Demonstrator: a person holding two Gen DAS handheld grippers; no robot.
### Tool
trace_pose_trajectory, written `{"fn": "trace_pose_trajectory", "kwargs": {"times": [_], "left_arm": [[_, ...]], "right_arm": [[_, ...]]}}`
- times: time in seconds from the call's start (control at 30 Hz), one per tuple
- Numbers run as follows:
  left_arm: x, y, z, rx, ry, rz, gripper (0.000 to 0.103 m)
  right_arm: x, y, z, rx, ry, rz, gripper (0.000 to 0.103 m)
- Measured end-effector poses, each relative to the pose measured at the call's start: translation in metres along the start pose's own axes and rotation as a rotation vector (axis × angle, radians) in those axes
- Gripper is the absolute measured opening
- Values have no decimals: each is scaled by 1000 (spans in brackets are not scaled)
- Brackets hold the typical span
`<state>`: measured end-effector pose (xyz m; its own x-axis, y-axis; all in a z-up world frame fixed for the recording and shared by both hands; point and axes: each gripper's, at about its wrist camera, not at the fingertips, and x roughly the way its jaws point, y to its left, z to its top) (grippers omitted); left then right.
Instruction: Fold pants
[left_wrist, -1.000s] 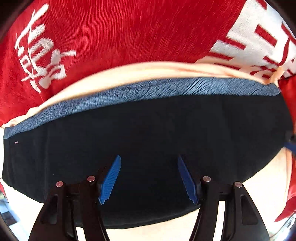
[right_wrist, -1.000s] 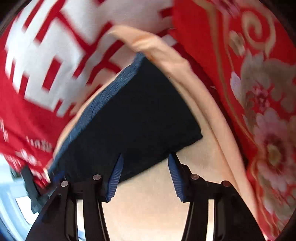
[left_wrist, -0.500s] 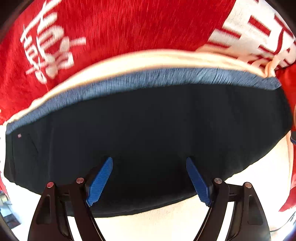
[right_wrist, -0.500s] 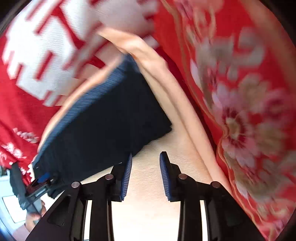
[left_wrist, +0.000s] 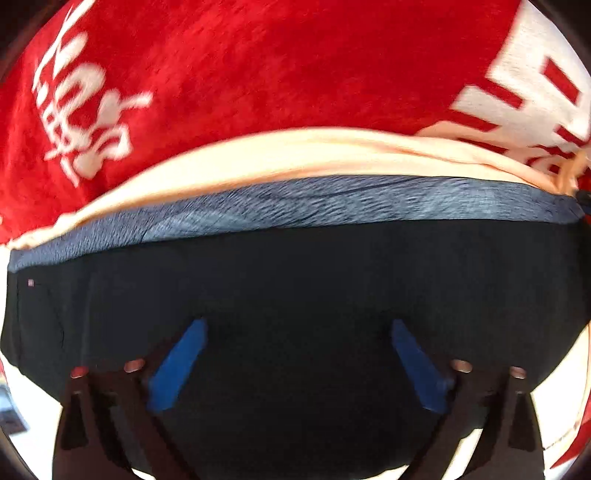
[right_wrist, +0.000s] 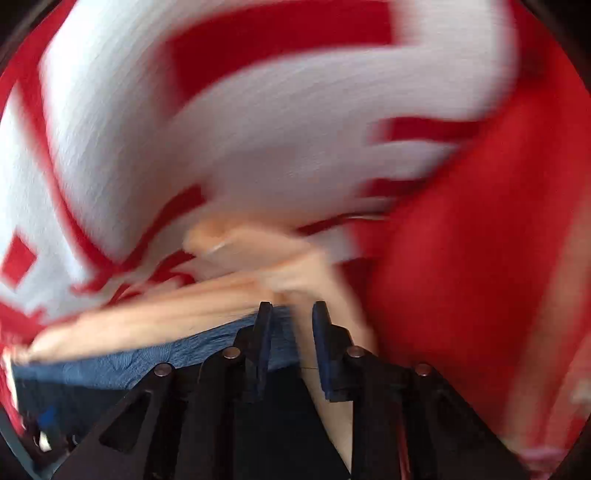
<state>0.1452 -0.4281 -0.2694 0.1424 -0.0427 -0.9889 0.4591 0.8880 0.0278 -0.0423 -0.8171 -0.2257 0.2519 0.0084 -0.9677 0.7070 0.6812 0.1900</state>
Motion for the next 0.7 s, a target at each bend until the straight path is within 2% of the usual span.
{"fn": "trace_pose_trajectory", "kwargs": {"times": [0.03,0.1,0.13,0.17,0.23,0.3,0.37,0.47,0.57,0.6,0.63,0.67,0.7], "left_arm": [[2,6,0,-18,8,-21,103],[5,11,1,-15,17,-24,103],[5,10,2,-13,19,-17,103],[8,5,5,-15,24,-11,103],[10,-2,14,-27,34,-10,103],[13,-4,16,-32,36,-14,103],[16,-7,15,-16,22,-10,103],[12,-10,15,-19,-9,-17,103],[-1,-5,0,-19,11,-18,103],[-22,0,-18,-14,5,-19,103],[-32,9,-23,-7,-16,-24,103],[-56,15,-50,0,-39,-29,103],[-65,27,-55,5,-59,-28,103]], "right_arm": [[-7,4,-8,-26,22,27,29],[-27,27,-39,-161,28,24,45],[-33,37,-54,-207,35,45,61],[-36,44,-69,-241,44,64,68],[-27,59,-101,-289,87,65,69],[-4,60,-120,-259,144,56,69],[-6,56,-123,-239,85,73,73],[-7,48,-120,-226,106,158,85],[-15,38,-114,-176,137,205,85],[-21,37,-114,-162,137,198,85],[-29,38,-118,-151,137,200,85],[-35,39,-120,-134,137,221,85],[-43,44,-125,-116,137,252,85]]}}
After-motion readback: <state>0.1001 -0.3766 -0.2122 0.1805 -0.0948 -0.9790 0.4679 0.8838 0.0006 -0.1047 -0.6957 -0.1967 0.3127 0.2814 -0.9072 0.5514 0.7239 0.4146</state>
